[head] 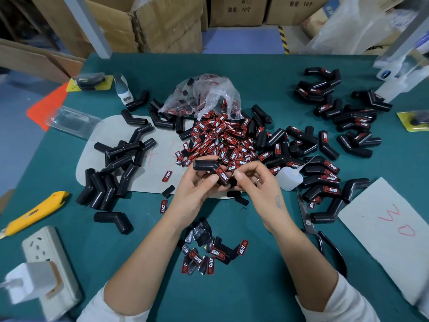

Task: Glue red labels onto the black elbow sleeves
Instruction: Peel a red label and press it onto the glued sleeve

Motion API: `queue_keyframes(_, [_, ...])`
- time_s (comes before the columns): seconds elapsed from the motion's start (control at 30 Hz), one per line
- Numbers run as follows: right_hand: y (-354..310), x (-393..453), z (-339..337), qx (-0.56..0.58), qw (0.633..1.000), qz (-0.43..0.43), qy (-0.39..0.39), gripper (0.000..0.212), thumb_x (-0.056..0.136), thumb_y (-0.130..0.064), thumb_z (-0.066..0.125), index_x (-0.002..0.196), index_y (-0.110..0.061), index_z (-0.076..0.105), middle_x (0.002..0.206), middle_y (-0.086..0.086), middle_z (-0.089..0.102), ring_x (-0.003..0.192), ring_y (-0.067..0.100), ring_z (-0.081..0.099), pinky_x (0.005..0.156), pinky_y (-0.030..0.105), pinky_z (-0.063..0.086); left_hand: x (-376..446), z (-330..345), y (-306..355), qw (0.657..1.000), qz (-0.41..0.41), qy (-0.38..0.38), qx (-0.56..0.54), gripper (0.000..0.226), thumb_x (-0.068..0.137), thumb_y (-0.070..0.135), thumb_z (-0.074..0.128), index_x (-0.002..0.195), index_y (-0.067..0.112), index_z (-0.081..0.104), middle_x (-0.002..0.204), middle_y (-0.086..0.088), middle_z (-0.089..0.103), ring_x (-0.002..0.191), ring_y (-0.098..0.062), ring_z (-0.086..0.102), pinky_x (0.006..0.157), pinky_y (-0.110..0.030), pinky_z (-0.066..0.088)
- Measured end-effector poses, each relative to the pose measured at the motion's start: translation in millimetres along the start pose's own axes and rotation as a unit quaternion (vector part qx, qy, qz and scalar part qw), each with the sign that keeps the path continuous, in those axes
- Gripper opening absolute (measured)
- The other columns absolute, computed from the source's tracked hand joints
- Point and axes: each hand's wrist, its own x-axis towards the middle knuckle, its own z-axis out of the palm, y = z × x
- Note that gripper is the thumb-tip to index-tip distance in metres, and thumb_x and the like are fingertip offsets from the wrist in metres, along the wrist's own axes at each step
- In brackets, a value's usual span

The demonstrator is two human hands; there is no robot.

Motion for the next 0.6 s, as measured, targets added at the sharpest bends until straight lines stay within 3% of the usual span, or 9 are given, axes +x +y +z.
queue_keyframes(0.23, [-0.7, 0.5, -1.2, -0.015, 1.0, 0.01, -0.019, 0.003, 0.102, -0.012, 0.068, 0.103, -0.014, 0.068, 0.088, -0.008, 0.073, 0.085, 0.012, 0.069, 0.079, 0.026, 0.059, 0.1, 0.5, -0.9, 1.0, 0.011, 0.012, 0.012, 0.034, 0.099, 0.009, 0.065, 0.133, 0.013, 0.06, 0.124, -0.016, 0.071, 0.114, -0.033, 0.07, 0.09, -0.043, 0.061])
queue_keyframes(0.4, [-4.0, 1.1, -0.2, -0.037, 0.999, 0.002, -0.022, 0.003, 0.103, -0.015, 0.067, 0.106, -0.016, 0.068, 0.096, 0.011, 0.072, 0.085, 0.015, 0.071, 0.08, 0.029, 0.06, -1.7, 2.8, -1.1, 0.999, 0.013, 0.026, 0.022, 0.031, 0.099, 0.01, 0.065, 0.129, 0.017, 0.064, 0.123, -0.015, 0.072, 0.114, -0.032, 0.07, 0.085, -0.039, 0.061])
queue_keyframes(0.6, [6.4, -7.0, 6.0, -0.044, 0.999, -0.007, 0.012, 0.006, 0.106, -0.02, 0.063, 0.104, -0.023, 0.068, 0.083, -0.011, 0.071, 0.081, 0.01, 0.071, 0.077, 0.028, 0.061, -1.9, 2.2, -2.2, 0.999, 0.013, 0.024, 0.035, 0.034, 0.1, 0.015, 0.069, 0.133, 0.016, 0.061, 0.121, -0.011, 0.073, 0.114, -0.029, 0.071, 0.083, -0.036, 0.061])
